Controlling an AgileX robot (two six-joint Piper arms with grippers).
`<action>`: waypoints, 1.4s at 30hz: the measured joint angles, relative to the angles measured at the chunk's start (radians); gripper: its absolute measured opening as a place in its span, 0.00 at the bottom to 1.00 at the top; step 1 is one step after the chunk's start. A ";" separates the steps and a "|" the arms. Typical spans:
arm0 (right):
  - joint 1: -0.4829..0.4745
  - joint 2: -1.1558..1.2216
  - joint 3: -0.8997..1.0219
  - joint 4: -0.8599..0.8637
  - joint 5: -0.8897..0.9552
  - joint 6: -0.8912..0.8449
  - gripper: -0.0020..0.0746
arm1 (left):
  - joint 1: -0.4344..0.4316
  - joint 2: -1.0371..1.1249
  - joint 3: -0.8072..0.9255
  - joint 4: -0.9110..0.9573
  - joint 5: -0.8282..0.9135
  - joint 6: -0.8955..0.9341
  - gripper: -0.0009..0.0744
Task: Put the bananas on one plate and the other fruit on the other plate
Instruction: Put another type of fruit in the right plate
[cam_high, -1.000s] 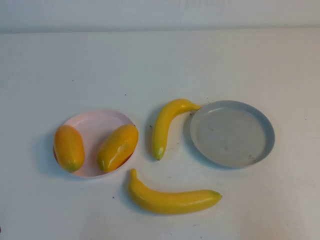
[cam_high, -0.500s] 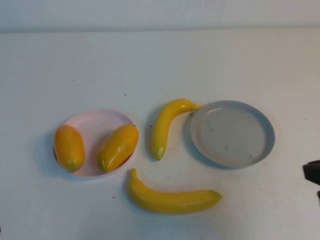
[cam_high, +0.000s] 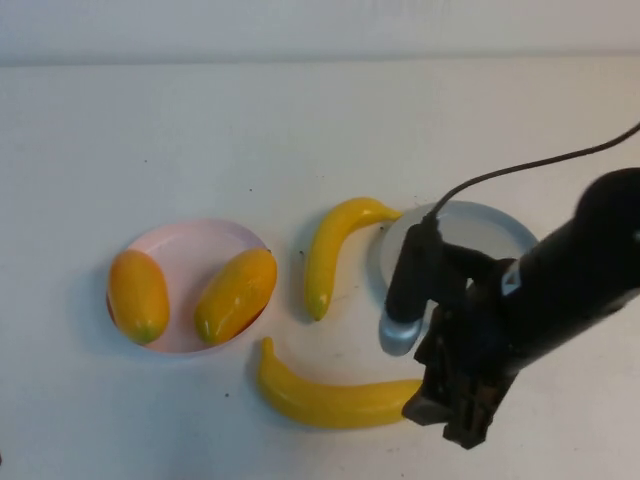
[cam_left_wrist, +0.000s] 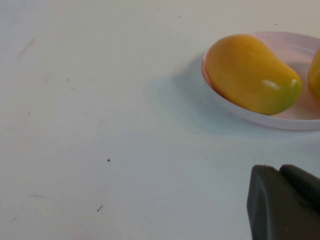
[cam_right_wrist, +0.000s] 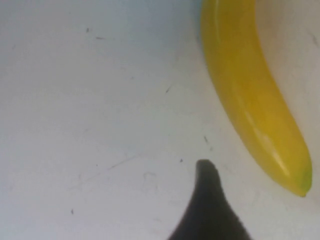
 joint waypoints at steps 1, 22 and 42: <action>0.004 0.029 -0.016 -0.005 0.011 -0.017 0.56 | 0.000 0.000 0.000 0.000 0.000 0.000 0.01; 0.029 0.369 -0.182 -0.086 0.018 -0.194 0.60 | 0.000 0.000 0.000 0.000 0.000 0.000 0.01; 0.071 0.381 -0.188 -0.154 -0.009 -0.124 0.42 | 0.000 0.000 0.000 0.000 0.000 0.000 0.01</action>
